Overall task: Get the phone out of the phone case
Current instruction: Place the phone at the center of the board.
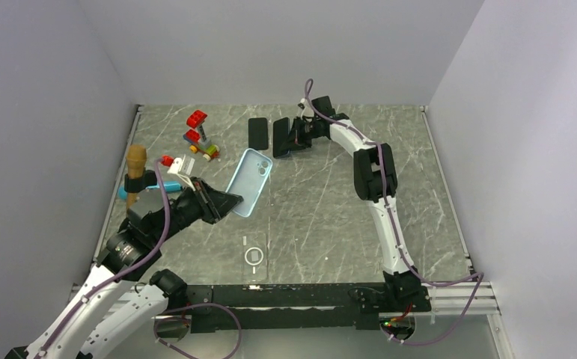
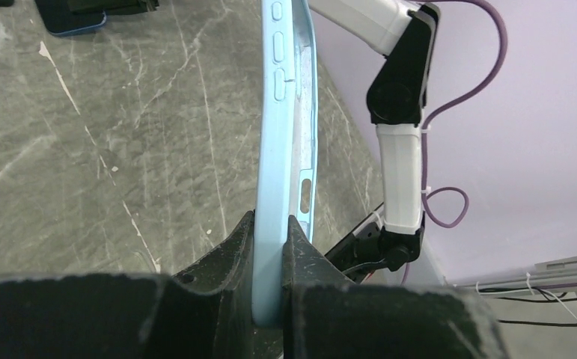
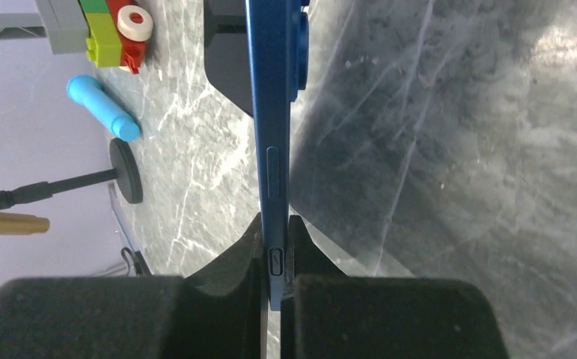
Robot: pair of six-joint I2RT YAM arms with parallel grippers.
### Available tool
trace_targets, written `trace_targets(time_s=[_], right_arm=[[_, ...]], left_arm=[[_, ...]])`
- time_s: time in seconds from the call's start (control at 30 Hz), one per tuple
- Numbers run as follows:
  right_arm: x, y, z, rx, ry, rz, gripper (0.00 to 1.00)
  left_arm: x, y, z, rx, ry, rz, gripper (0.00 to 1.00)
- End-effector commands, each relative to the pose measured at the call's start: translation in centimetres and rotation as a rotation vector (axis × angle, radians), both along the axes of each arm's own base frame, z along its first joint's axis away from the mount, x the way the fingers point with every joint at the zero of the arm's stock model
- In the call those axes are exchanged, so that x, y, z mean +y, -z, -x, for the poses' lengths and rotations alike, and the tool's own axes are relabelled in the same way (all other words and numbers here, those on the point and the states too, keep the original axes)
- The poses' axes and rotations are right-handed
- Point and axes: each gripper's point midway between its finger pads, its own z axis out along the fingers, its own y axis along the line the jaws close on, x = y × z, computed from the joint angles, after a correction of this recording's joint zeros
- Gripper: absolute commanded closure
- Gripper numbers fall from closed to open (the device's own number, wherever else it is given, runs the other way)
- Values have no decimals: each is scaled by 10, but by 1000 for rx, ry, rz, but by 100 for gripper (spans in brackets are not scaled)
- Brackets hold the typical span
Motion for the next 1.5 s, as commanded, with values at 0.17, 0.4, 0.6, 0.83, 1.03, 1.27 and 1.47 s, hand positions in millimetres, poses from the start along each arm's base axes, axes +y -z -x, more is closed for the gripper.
trace_targets(time_s=[0.17, 0.4, 0.6, 0.83, 1.03, 1.27, 1.47], right_arm=[[3, 23, -21, 17, 44, 21, 93], [6, 25, -37, -18, 69, 21, 88], [8, 29, -46, -46, 84, 19, 81], [6, 39, -56, -73, 112, 41, 77], [7, 33, -71, -110, 163, 28, 81], [11, 20, -79, -108, 214, -8, 68], [-18, -8, -54, -113, 185, 136, 25]], left_arm=[[-13, -28, 4, -31, 66, 69, 100], [-16, -24, 3, -12, 73, 76, 100], [-18, -24, 2, -5, 79, 73, 100], [-20, -21, -1, 6, 75, 73, 100], [-24, -16, -3, 42, 82, 79, 100], [-34, 8, -7, 155, 78, 113, 100], [-36, 28, -10, 202, 63, 139, 100]])
